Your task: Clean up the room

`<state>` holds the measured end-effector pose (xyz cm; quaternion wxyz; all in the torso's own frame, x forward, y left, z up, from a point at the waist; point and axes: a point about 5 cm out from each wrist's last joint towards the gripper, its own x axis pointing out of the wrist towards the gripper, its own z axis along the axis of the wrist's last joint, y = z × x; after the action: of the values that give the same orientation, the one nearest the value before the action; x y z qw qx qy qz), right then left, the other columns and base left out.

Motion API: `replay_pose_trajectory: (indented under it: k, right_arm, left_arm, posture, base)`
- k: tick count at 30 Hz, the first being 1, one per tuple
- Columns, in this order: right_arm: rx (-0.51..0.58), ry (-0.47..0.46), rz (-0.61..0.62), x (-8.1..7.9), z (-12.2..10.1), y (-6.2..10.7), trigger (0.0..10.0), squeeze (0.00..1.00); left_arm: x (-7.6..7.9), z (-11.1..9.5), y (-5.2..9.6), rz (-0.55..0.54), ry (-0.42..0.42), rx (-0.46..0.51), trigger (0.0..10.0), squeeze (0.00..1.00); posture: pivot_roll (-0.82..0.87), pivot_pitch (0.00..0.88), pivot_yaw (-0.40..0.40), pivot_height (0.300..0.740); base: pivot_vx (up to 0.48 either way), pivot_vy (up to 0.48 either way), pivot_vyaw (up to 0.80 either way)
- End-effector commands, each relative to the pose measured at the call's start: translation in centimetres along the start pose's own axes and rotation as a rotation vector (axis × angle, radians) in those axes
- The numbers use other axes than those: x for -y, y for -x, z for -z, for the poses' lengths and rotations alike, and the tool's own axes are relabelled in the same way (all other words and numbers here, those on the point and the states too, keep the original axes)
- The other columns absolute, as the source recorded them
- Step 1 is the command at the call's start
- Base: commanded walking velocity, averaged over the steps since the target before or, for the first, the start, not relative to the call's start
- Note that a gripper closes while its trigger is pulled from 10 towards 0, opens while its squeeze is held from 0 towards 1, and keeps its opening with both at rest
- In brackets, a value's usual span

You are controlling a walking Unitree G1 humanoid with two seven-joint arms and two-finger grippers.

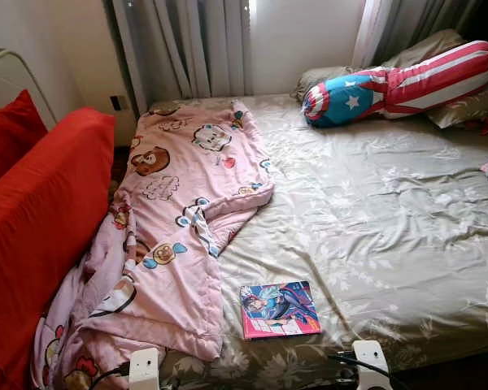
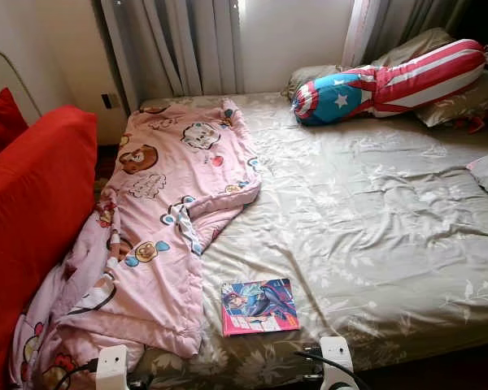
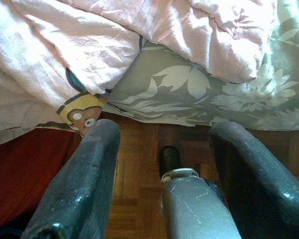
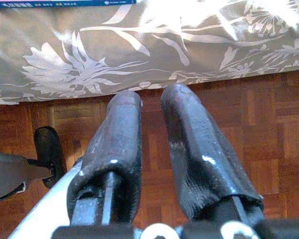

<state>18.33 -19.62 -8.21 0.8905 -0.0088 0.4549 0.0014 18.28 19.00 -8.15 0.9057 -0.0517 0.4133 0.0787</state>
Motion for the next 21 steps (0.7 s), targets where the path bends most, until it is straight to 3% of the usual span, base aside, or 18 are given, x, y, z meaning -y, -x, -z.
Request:
replay_pose_trajectory:
  k: [1, 15, 21]
  right_arm:
    - [-0.002, -0.003, -0.002, -0.15, -0.04, -0.04, 10.0, 0.0]
    - [-0.002, 0.007, -0.009, -0.23, -0.06, -0.05, 10.0, 0.0]
    - [0.011, 0.013, -0.015, -0.32, -0.17, -0.05, 10.0, 0.0]
  left_arm:
    - [-0.24, 0.1, 0.03, -0.005, -0.002, -0.005, 10.0, 0.0]
    - [-0.25, 0.09, 0.02, -0.001, -0.011, -0.007, 10.0, 0.0]
    - [-0.3, -0.03, 0.04, -0.002, -0.007, 0.009, 10.0, 0.0]
  posture:
    - [-0.12, 0.0, 0.012, 0.74]
    - [-0.13, 0.0, 0.019, 0.74]
    - [-0.13, 0.0, 0.021, 0.74]
  base:
    - [0.292, 0.0, 0.0]
    - [0.3, 0.0, 0.0]
    - [0.0, 0.0, 0.0]
